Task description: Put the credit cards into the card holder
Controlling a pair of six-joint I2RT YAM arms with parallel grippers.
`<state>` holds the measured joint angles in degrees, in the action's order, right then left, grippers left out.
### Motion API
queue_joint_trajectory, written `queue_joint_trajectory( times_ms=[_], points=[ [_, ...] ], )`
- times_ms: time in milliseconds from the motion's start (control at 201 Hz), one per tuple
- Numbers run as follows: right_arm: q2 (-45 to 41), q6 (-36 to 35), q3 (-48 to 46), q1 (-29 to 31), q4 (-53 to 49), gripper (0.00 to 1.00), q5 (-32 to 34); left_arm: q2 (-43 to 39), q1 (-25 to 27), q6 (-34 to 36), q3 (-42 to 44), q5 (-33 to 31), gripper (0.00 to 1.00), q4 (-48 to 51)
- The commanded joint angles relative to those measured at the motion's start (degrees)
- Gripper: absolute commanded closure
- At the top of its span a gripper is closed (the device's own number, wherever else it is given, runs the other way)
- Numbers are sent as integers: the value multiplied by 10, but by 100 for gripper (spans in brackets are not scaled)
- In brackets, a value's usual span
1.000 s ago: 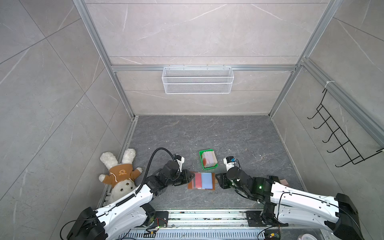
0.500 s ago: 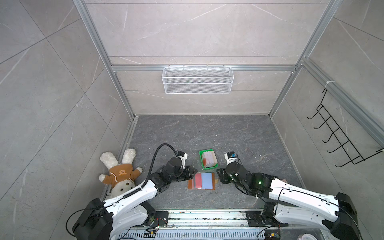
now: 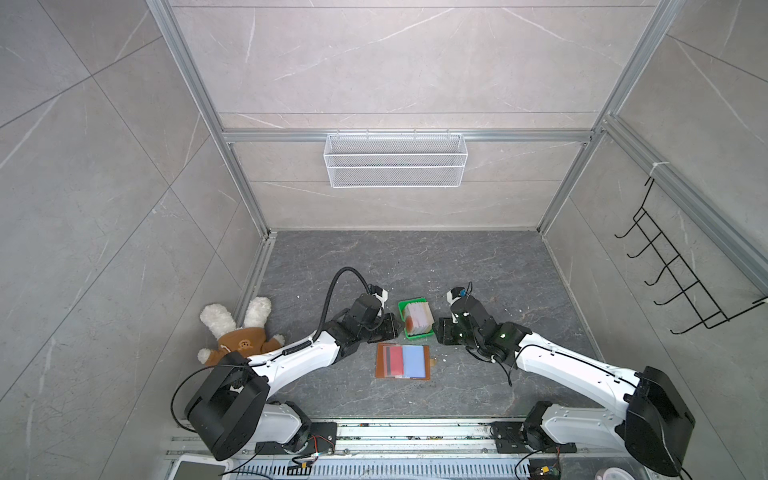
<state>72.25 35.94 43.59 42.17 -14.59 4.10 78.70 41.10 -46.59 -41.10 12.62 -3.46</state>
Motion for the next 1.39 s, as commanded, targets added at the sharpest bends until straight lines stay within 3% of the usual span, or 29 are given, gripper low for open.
queue_joint_trajectory(
  times_ms=[0, 782, 1389],
  points=[
    [29, -25, 29, -20, 32, 47, -43, 20, -12, 30, -33, 25, 76, -20],
    [178, -111, 160, -77, -17, 5, -101, 110, -30, 40, -104, 35, 77, 40],
    [243, -96, 177, -76, -36, 0, -119, 185, -34, 45, -164, 32, 95, 76]
  ],
)
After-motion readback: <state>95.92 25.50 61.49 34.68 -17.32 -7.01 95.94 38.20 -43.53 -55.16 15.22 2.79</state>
